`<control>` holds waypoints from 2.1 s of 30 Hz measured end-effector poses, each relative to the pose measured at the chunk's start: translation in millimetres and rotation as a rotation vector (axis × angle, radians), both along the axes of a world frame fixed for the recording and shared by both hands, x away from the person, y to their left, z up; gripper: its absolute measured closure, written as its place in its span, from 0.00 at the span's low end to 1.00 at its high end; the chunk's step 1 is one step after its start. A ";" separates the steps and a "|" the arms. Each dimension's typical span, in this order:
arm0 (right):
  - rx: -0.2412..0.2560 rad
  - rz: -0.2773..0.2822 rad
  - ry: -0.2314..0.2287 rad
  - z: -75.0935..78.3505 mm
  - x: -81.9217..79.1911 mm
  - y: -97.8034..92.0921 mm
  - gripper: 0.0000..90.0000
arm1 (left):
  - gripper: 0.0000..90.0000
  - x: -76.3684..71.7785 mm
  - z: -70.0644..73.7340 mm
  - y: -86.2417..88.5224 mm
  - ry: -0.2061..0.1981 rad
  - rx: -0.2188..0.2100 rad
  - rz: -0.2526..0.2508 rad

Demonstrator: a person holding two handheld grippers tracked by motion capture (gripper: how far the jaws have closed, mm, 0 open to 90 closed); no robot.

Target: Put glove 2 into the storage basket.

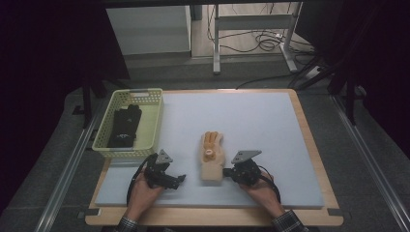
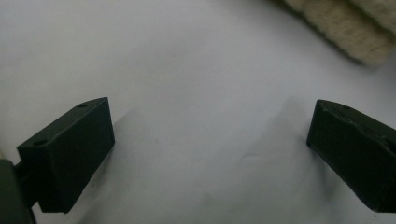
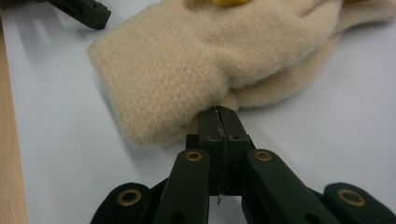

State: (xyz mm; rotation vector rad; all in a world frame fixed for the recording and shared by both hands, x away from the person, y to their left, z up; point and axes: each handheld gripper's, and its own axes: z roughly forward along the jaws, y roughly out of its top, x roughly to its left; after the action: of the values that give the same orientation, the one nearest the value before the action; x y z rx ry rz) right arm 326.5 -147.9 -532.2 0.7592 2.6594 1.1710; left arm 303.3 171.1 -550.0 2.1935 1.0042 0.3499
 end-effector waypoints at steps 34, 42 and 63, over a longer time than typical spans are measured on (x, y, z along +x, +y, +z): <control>-0.026 0.019 -0.068 -4.7 10.8 76.9 0.96 | 0.01 -5.2 -1.8 12.9 0.000 -0.004 0.000; -0.033 -0.006 -0.100 3.4 9.6 58.2 0.86 | 0.01 -5.6 -1.9 12.4 -0.002 -0.005 0.003; -0.021 -0.195 -0.110 12.8 26.9 -11.5 0.31 | 0.01 -5.0 -1.9 13.0 0.002 -0.006 0.000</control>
State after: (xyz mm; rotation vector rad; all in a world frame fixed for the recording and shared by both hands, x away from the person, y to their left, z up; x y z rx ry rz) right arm 353.4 -159.4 -519.4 0.8999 2.4416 1.0998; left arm 298.3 184.2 -551.9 2.1888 1.0047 0.3445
